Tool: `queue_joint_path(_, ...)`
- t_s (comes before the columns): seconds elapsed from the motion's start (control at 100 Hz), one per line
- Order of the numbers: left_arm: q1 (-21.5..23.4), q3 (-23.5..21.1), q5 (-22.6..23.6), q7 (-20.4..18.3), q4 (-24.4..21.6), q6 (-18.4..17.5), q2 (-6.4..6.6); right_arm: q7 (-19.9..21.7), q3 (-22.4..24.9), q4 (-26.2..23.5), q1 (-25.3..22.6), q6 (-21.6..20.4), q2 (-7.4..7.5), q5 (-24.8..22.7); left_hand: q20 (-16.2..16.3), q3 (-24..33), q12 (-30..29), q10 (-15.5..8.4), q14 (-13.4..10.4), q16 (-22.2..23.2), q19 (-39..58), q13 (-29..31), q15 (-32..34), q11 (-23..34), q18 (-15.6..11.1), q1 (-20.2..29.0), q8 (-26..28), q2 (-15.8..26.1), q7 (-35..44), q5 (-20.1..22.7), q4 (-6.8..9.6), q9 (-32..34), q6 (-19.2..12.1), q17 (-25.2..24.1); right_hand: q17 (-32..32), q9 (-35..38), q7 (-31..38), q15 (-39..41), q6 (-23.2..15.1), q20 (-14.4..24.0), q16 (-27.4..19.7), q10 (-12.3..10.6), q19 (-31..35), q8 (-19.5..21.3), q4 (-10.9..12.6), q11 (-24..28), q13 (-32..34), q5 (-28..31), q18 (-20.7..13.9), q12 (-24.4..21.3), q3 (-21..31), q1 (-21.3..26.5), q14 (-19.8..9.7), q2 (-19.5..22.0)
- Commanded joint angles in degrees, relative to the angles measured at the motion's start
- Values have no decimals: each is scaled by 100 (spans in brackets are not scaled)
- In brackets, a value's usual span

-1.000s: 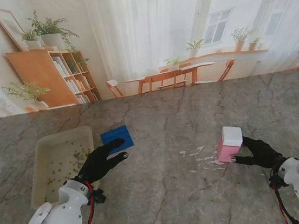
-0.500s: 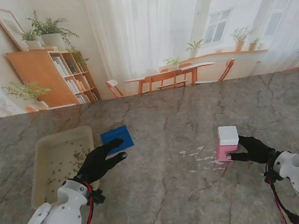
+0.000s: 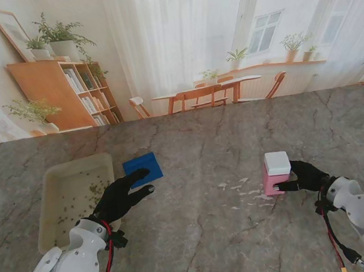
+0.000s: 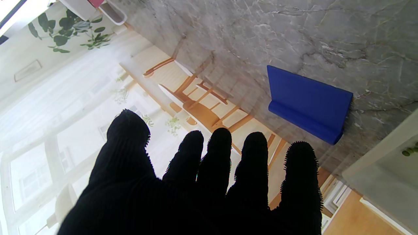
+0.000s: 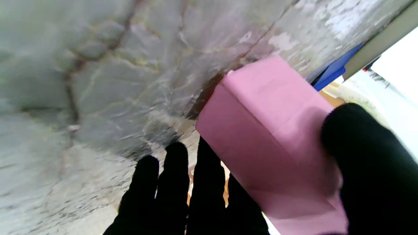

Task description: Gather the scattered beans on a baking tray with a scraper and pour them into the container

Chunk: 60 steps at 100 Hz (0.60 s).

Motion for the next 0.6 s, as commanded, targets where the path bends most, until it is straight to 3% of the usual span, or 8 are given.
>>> queue_joint_path(0.0,33,15,7,2,-33,29,-3,170,-176,296,-144,115,-180,-75,159,-14,46,-131,-84,26,87,79,58,-32,-14,1,74,186,-26,88,37,2,-127,-7,1125,271,234,1001,-608,734,437,-327,1434,228,-18,219,1034,303,1651,157,822,241,72,49)
queue_joint_path(0.16,37,18,16,3,-48,47,-3,-107,-254,390,-119,272,-291,128,160,-12,45,-129,-84,26,89,82,58,-32,-13,4,75,187,-25,94,38,1,-129,-3,1649,1152,1048,1414,-1338,955,681,-854,1762,461,19,813,1840,1129,1594,404,1381,605,-264,-205)
queue_joint_path(0.2,37,18,16,3,-48,47,-3,-203,-260,395,-125,336,-329,189,160,-16,45,-131,-83,27,90,87,60,-33,-16,-1,75,183,-26,91,37,-1,-129,-2,1771,1399,1645,1574,-1650,1045,799,-962,1846,105,-407,995,2038,1222,1580,826,1510,839,-337,-507)
queue_joint_path(0.24,37,18,16,3,-48,47,-3,-301,-261,392,-136,395,-362,227,160,-12,44,-125,-80,27,89,86,61,-35,-17,6,75,185,-26,90,38,-5,-123,-3,1872,1687,2195,1725,-1950,1099,884,-1037,1920,-195,-631,1019,2204,1314,1578,1159,1603,1047,-408,-769)
queue_joint_path(0.35,37,18,16,2,-48,47,-3,-665,-254,376,-170,496,-452,234,162,-13,45,-131,-87,28,94,87,61,-32,-12,5,75,185,-26,89,38,2,-132,0,2129,2299,3132,2050,-2592,1187,1031,-1229,2117,-716,-797,1149,2553,1654,1546,1502,1725,1419,-539,-1017)
queue_joint_path(0.44,37,18,16,2,-48,47,-3,-932,-210,270,-245,582,-524,257,162,-13,46,-134,-86,27,95,86,60,-30,-13,3,75,187,-26,88,38,5,-131,0,2206,2478,3593,2249,-2693,1215,1108,-1214,2206,-1137,-794,1413,2675,1833,1558,1499,1815,1509,-562,-1069)
queue_joint_path(0.59,48,9,30,12,-61,41,-3,-1414,-56,-109,-445,694,-636,215,161,-12,46,-119,-87,28,96,85,61,-32,-18,6,75,186,-25,91,38,1,-129,0,2317,2600,3830,2464,-2644,1245,1179,-1119,2332,-1303,-781,1654,2800,1973,1555,1515,1962,1578,-565,-1149)
